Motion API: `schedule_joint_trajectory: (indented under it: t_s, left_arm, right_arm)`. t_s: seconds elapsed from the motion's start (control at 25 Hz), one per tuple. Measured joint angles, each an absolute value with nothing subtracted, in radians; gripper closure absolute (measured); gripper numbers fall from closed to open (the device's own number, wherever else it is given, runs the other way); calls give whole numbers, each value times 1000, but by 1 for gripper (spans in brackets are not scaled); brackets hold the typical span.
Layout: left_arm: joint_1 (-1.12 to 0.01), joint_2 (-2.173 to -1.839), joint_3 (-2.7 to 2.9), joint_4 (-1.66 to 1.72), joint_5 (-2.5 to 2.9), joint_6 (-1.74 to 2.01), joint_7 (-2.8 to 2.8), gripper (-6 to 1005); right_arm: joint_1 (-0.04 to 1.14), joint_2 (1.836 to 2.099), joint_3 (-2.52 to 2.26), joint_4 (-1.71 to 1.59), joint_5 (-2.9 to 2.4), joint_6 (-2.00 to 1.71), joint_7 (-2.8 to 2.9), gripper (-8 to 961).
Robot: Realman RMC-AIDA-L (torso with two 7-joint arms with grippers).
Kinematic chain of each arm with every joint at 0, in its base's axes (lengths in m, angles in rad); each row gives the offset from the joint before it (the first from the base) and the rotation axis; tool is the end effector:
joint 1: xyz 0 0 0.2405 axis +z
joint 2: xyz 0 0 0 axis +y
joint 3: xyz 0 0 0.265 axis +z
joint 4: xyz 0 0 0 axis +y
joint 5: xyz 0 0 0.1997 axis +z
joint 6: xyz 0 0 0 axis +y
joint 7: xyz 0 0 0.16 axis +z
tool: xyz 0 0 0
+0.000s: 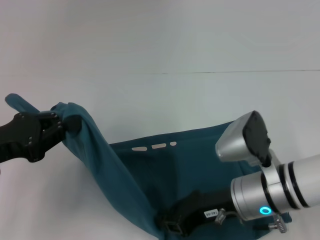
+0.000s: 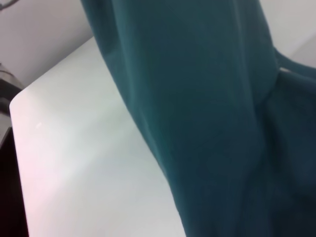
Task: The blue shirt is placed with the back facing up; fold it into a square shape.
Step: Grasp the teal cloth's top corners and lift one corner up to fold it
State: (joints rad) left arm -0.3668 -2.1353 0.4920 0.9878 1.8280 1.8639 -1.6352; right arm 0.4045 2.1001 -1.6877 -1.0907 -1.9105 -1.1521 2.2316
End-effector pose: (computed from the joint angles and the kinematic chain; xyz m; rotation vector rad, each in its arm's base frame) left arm -0.2484 0.2893 0.0564 -2.5180 -0.7114 -1.0665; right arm 0.1899 0.2932 -0.1164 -2.9126 1.0088 0.1799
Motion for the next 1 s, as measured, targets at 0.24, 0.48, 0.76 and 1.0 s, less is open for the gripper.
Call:
schedule_joint_trajectory:
  t_s: [0.24, 0.48, 0.76, 1.0]
  left_arm:
    - [-369, -2135, 491, 982, 1827, 1864, -1633, 950]
    - [-367, -2135, 491, 981, 1826, 1866, -1627, 950]
    - [-380, -2138, 499, 954, 1804, 1886, -1624, 949]
    - [-397, -2138, 500, 945, 1789, 1902, -1622, 946]
  right_arm:
    - [445, 2101, -1716, -1041, -1878, -1140, 2221, 802]
    - [498, 2104, -1731, -969, -1862, -1107, 2211, 802]
    - [551, 2106, -1742, -864, -1772, -1032, 2132, 802]
    - [616, 2107, -1743, -753, -1685, -1008, 2050, 802]
